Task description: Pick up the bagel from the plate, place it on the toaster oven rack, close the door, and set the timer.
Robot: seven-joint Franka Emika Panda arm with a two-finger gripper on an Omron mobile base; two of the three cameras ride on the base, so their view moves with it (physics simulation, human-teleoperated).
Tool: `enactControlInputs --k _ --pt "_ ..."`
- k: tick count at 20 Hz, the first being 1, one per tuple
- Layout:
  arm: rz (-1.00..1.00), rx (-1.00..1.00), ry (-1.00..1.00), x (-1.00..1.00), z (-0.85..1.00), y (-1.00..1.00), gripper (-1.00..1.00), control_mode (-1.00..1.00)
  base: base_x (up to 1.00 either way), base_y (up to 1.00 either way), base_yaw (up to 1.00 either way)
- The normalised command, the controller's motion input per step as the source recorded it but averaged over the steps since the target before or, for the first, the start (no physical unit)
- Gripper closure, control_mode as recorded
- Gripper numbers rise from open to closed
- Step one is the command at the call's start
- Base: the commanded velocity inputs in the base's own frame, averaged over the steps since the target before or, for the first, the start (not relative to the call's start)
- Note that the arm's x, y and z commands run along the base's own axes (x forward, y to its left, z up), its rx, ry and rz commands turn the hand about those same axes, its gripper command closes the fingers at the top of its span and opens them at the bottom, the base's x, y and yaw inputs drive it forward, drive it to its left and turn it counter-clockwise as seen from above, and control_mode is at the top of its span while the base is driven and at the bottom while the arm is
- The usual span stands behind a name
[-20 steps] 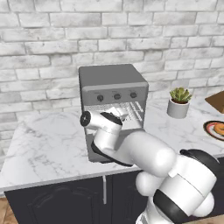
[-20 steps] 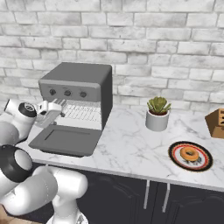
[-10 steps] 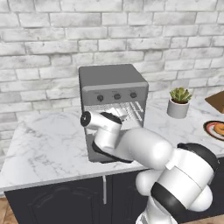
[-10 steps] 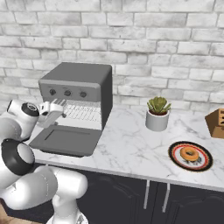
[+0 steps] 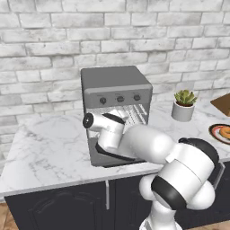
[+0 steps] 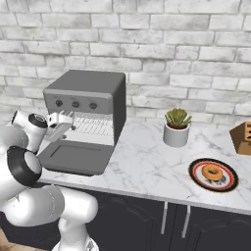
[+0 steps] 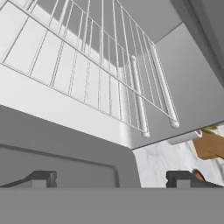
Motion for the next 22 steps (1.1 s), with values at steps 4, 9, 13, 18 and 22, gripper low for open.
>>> enactControlInputs --k 4,9,13,18,22 --pt "0.02 0.00 -0.03 0.17 -0.05 0.07 -1.00 -1.00 0.00 0.00 0.00" --pt "0.02 0.00 -0.05 0.07 -0.13 0.02 -1.00 -1.00 0.00 0.00 0.00" --pt "0.01 0.00 -0.05 0.00 -0.21 0.00 -1.00 -1.00 0.00 0.00 0.00" --pt "0.00 0.01 -0.04 0.01 -0.10 0.00 -1.00 -1.00 0.00 0.00 0.00" --pt "0.00 0.01 -0.04 0.11 0.00 0.00 -1.00 -1.00 0.00 0.00 0.00"
